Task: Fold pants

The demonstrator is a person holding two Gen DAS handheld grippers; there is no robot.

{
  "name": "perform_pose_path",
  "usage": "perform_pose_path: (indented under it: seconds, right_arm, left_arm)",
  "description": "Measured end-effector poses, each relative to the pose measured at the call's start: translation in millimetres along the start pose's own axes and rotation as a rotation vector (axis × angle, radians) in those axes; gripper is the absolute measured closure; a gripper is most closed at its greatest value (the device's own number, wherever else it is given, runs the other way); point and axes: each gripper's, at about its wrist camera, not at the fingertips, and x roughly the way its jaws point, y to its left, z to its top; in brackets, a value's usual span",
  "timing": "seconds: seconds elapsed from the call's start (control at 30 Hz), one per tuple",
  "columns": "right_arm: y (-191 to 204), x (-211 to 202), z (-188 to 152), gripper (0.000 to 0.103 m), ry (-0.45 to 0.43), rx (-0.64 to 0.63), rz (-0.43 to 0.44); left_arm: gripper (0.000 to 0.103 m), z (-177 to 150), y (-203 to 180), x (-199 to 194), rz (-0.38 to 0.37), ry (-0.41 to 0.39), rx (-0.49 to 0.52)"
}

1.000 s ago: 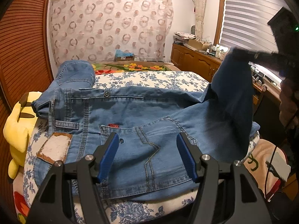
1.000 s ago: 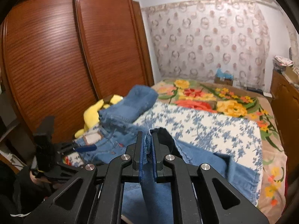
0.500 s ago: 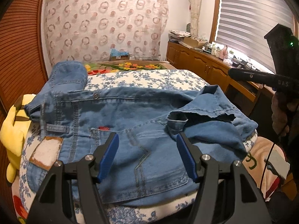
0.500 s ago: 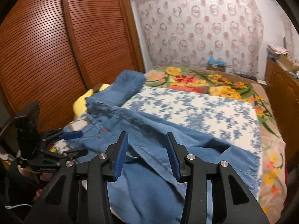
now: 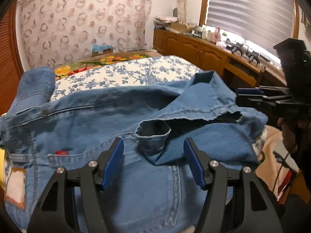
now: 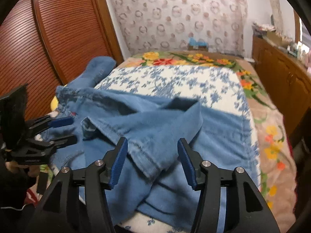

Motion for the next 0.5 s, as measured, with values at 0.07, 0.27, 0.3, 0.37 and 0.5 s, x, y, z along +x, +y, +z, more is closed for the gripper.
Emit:
perform_pose_path:
  seconds: [0.07, 0.27, 0.3, 0.37, 0.5]
  right_arm:
    - [-3.7, 1.7, -4.3, 0.048, 0.007, 0.015, -0.007]
    - [-10.3, 13.0, -12.4, 0.048, 0.031, 0.064, 0.001]
    - [-10.3, 15.3, -12.9, 0.048, 0.036, 0.071, 0.005]
    - [-12.9, 21.1, -14.2, 0.048, 0.051, 0.09, 0.009]
    - [-20.0, 31.6, -16.9, 0.048, 0.085, 0.139, 0.042]
  left_arm:
    - [0.04, 3.3, -1.3, 7.9, 0.007, 0.009, 0.011]
    - [0.059, 11.4, -0.9, 23.6, -0.007, 0.024, 0.018]
    - [0.064, 11.4, -0.8, 25.3, -0.003, 0.024, 0.021]
    - [0.075, 11.3, 1.8, 25.7, -0.001, 0.019, 0.022]
    - [0.098, 7.8, -0.5, 18.8, 0.01, 0.002, 0.046]
